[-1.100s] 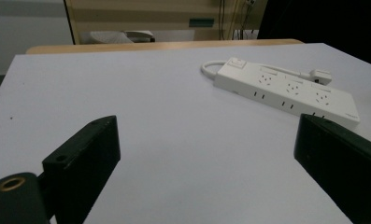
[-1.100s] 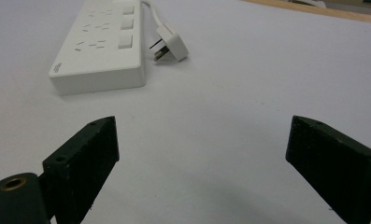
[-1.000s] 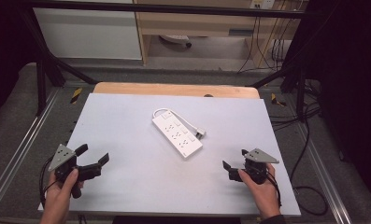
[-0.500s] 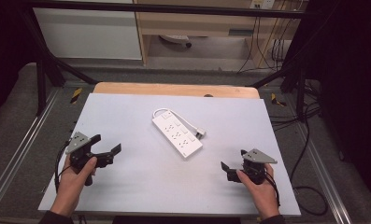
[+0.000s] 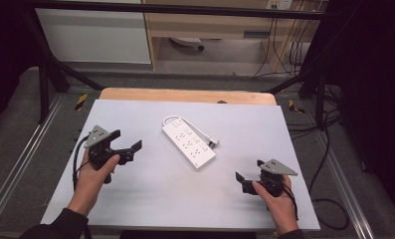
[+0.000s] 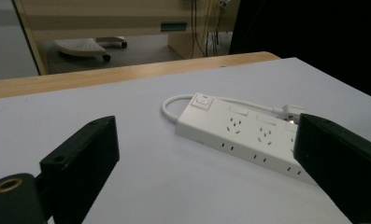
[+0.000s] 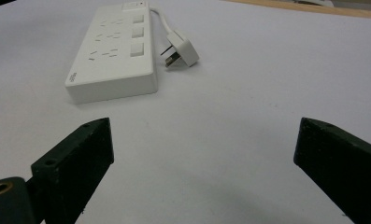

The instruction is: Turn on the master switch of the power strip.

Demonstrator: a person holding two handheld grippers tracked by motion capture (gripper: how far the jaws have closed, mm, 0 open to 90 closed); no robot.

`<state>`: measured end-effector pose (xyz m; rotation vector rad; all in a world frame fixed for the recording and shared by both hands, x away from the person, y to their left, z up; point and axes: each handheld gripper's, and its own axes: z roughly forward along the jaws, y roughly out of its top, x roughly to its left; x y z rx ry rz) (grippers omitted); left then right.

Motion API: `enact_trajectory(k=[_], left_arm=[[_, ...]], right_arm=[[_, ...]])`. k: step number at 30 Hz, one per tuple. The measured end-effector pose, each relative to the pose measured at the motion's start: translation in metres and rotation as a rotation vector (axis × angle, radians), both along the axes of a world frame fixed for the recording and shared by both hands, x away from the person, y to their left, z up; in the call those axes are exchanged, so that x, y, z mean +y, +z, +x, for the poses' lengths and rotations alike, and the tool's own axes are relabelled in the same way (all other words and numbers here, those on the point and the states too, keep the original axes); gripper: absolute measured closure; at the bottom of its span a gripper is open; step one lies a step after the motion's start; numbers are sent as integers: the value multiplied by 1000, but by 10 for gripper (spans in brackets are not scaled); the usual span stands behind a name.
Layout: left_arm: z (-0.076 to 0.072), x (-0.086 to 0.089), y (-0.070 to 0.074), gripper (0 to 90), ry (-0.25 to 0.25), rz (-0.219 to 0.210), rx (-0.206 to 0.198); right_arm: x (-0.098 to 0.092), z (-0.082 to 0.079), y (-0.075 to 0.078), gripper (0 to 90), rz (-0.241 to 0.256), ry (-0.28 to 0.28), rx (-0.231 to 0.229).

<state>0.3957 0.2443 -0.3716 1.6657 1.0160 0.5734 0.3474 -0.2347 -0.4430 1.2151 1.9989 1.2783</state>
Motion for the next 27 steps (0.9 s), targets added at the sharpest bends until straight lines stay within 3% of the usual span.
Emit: enact_trajectory(k=[6,11,16,27], left_arm=[[16,-13,2,69,-10,-10,13],[30,-23,2,61,-15,7,14],[37,-29,2,61,-15,16,17],[54,-46,5,68,-9,41,18]], right_arm=[[1,0,0,50,-11,-1,-15],[1,-1,1,58,-5,0,-12],[1,-1,1,64,-10,2,0],[5,-2,2,53,-27,21,-19]])
